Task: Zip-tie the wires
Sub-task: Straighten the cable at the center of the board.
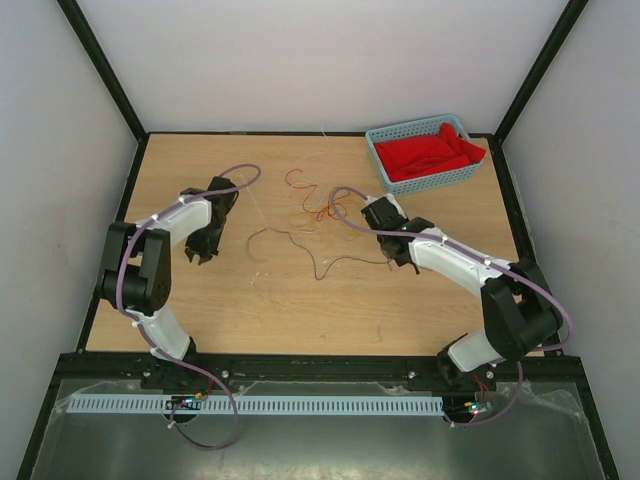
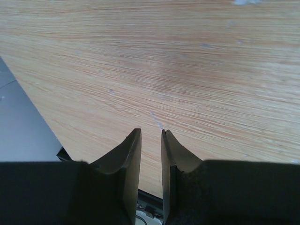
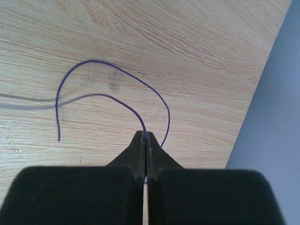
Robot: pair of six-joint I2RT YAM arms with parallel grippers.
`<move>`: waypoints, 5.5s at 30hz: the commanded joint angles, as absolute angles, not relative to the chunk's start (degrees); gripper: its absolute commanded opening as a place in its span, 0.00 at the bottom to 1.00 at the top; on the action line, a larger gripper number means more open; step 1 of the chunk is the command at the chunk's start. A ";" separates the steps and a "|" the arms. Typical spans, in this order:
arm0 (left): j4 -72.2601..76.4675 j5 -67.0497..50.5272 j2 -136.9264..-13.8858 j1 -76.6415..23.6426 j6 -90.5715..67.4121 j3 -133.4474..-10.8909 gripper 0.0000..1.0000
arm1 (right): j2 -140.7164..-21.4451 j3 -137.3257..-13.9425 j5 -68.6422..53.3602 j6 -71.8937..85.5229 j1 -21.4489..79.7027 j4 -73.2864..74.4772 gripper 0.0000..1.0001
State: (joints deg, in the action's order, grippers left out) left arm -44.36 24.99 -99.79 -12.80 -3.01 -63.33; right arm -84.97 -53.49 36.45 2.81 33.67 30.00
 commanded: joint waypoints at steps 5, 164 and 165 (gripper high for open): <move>-44.05 24.58 -98.39 -11.05 -2.63 -64.31 0.28 | -85.79 -54.06 32.40 3.26 33.05 29.26 0.00; -13.88 -8.92 -87.18 19.62 -14.60 -47.12 0.42 | -95.76 -72.53 -6.82 6.68 -14.97 19.93 0.63; -13.97 -9.41 -86.92 19.60 -14.53 -47.37 0.47 | -94.31 -72.59 -7.08 6.45 -13.40 19.62 0.65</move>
State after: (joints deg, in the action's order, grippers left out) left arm -14.04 -8.19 -89.21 19.42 -14.59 -46.78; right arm -100.88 -72.01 -2.20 5.67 -17.34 20.58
